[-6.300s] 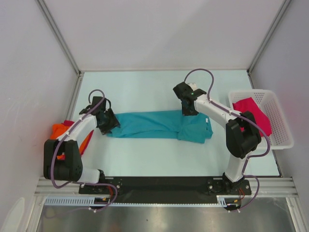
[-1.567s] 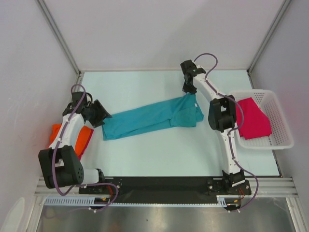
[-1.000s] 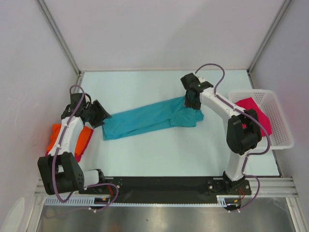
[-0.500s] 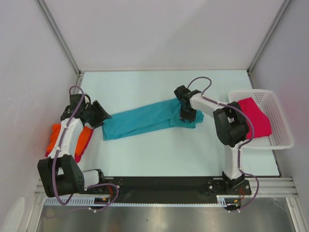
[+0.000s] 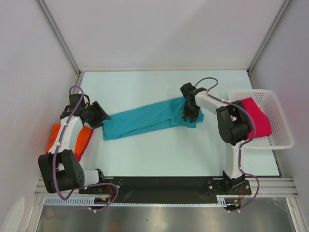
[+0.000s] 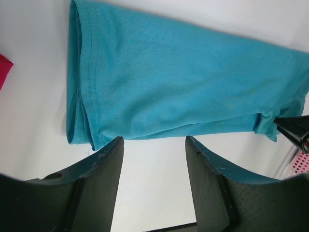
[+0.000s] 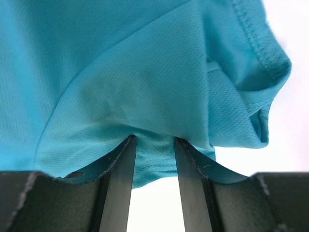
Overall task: Fold and stack the t-shirts
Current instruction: Rotate the tshirt 75degrees
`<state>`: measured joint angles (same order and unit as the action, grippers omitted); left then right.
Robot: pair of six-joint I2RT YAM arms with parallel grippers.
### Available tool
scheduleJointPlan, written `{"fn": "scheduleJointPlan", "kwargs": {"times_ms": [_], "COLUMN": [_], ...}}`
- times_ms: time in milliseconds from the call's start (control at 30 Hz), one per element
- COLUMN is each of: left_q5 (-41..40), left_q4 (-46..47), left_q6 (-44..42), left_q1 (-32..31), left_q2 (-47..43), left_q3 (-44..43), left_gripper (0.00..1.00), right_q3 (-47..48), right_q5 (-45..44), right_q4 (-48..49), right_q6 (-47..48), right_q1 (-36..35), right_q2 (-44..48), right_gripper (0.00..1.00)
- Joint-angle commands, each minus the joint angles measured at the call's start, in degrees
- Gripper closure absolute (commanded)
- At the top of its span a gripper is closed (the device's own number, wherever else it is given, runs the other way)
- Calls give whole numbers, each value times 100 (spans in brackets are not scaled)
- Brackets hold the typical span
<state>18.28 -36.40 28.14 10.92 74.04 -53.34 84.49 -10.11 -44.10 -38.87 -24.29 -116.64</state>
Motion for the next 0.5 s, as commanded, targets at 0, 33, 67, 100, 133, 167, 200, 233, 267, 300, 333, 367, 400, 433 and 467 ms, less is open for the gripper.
{"fn": "scheduleJointPlan", "kwargs": {"times_ms": [0,33,67,100,133,167,200,233,267,300,333,367,400,433,467], "left_q5": [219,246,289,299,316,334,334,342,360,360,360,369,378,378,386], "left_q4": [89,81,81,89,98,90,98,98,90,89,98,98,98,98,107], "left_q6": [-133,-133,-116,-107,-98,-107,-90,-98,-98,-107,-116,-116,-125,-116,-125], "left_q1": [77,86,103,104,104,112,112,112,121,139,139,165,182,183,200], "left_q2": [-12,-21,-39,-48,-65,-100,-109,-118,-135,-144,-153,-153,-162,-171,-179], "left_q3": [-256,-247,-247,-247,-238,-238,-229,-221,-212,-212,-177,-168,-150,-141,-124], "left_gripper": [40,40,40,40,40,40,40,40,40,40,40,40,40,40,40], "right_q3": [277,357,506,577,647,744,945,1095,1218,1498,1631,1763,1929,2314,2570], "right_q5": [-229,-185,-124,-10,26,35,0,-26,-52,-105,-140,-193,-237,-255,-272], "right_q4": [60,33,24,24,6,-20,-55,-168,-230,-283,-336,-363,-398,-589,-704], "right_q6": [-85,-51,-42,-33,11,29,46,90,160,195,222,318,336,363,380], "right_q1": [495,635,697,785,847,969,1031,1075,1154,1190,1225,1260,1347,1383,1410], "right_q2": [-508,-570,-640,-693,-720,-842,-904,-983,-1149,-1229,-1325,-1413,-1658,-1791,-1923], "right_gripper": [56,56,56,56,56,56,56,56,56,56,56,56,56,56,56]}}
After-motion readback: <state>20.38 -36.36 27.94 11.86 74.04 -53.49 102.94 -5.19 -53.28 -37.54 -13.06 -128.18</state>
